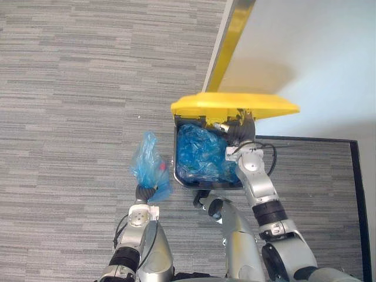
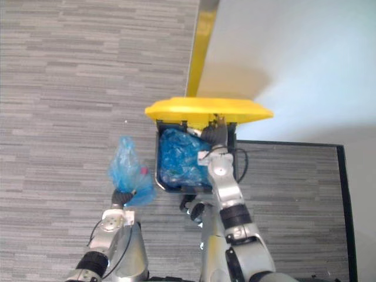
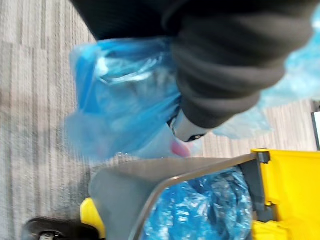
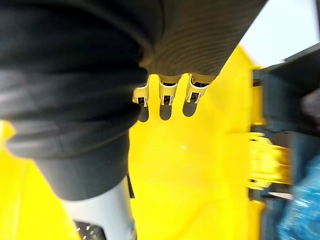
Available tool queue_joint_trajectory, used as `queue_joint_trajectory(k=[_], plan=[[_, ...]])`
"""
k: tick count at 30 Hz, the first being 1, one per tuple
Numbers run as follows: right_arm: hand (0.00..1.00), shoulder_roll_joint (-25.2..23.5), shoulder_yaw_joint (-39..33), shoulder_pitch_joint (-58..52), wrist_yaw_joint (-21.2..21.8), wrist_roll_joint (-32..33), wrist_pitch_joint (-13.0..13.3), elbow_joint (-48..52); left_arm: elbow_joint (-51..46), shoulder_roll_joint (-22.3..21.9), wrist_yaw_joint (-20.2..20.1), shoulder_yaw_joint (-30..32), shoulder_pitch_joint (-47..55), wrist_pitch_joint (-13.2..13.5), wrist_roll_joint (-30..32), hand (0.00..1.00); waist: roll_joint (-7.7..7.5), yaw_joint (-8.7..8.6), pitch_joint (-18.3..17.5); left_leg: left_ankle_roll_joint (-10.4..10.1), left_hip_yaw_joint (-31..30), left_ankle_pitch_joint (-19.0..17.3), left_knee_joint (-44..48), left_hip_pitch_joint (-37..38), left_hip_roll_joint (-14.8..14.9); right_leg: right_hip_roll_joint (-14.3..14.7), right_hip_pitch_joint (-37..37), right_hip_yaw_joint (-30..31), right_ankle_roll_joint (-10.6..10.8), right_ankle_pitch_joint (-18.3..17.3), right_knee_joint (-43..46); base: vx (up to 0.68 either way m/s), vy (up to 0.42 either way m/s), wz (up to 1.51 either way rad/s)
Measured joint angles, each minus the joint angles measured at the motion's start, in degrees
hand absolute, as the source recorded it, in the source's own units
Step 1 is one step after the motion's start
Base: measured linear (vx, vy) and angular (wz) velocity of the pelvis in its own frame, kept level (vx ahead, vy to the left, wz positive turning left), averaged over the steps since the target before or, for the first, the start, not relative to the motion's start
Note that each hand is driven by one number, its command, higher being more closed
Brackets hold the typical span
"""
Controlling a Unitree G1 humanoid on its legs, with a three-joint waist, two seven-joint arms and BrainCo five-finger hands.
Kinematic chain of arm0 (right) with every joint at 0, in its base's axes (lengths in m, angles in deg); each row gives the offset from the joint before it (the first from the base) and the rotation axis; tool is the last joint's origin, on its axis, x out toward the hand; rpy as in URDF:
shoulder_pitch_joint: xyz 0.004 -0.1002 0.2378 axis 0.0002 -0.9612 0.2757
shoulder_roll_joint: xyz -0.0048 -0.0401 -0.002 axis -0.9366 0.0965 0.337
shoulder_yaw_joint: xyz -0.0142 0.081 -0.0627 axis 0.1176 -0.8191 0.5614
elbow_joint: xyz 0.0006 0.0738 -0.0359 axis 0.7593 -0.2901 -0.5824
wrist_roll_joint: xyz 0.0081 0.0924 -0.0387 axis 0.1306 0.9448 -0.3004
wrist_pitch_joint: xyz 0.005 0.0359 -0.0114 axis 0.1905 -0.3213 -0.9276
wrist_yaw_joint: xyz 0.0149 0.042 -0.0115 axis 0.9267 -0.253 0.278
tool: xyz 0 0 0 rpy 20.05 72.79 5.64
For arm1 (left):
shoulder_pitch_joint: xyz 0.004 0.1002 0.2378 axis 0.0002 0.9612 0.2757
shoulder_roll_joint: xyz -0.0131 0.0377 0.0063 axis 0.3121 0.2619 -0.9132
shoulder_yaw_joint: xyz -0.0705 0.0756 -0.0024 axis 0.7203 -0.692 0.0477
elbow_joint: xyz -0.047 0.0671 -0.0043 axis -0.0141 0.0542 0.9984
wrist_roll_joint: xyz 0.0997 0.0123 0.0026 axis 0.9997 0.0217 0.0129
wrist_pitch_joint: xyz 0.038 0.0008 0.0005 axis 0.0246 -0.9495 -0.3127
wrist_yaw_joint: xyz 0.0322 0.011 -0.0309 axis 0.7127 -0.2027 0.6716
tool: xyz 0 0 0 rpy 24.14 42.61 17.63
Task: Gather rubbish on tea table into small bin, then transfer packed bag to large trash can.
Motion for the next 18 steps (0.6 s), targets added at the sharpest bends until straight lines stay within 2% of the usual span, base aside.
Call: queue_joint_trajectory(k=[2, 3, 8, 12, 18], plan=[[0.00, 1.39, -0.18, 1.70, -0.48, 0.47, 0.00, -1.72, 0.25, 0.12, -0.01, -0.59, 0.41, -0.01, -0.01, 1.00, -0.36, -0.01, -0.20, -0.34, 0.04, 0.63, -0.45, 0.02, -0.14, -0.38, 0.18, -0.12, -0.07, 0.59, 0.00, -0.02, -0.006, 0.10], [0.00, 1.93, -0.20, 3.04, -0.88, 0.68, -0.24, -3.18, 0.30, 0.39, -0.01, -1.08, 0.65, -0.01, -0.01, 1.00, -0.61, 0.05, -0.34, -0.44, 0.06, 0.78, -0.66, 0.02, -0.15, -0.43, 0.19, -0.12, 0.70, 1.10, -0.19, -0.03, -0.005, 0.04], [0.00, 4.26, -0.17, 7.93, -1.20, 2.00, -1.07, -6.66, -0.51, 1.71, 0.00, -3.28, 1.04, 0.00, -0.88, 1.00, -0.85, 0.17, -0.28, 0.04, 0.06, 1.10, -1.17, 0.33, -0.22, -0.05, 1.43, -0.25, 1.65, 1.17, -2.72, -0.05, -0.011, 0.02], [0.00, 6.33, -0.18, 10.97, -1.57, 2.27, -1.48, -9.96, -7.18, 3.56, 0.05, -7.37, 1.07, 0.33, -3.06, 1.00, -2.40, 0.30, -0.14, 0.62, 0.10, 1.86, -1.69, 0.32, -0.92, 0.99, 1.67, 2.11, 1.70, 2.05, -4.81, -0.07, -0.016, 0.03], [0.00, 9.30, -0.19, 12.87, -1.60, 2.92, -1.61, -13.13, -18.15, 4.69, -0.27, -11.78, 0.61, 4.18, -7.72, 1.00, -3.08, 0.12, 0.22, 0.29, 0.22, 2.27, -1.49, 0.45, -1.94, 1.34, 3.28, 3.86, 2.15, 4.61, -7.69, -0.05, 0.042, 0.03]])
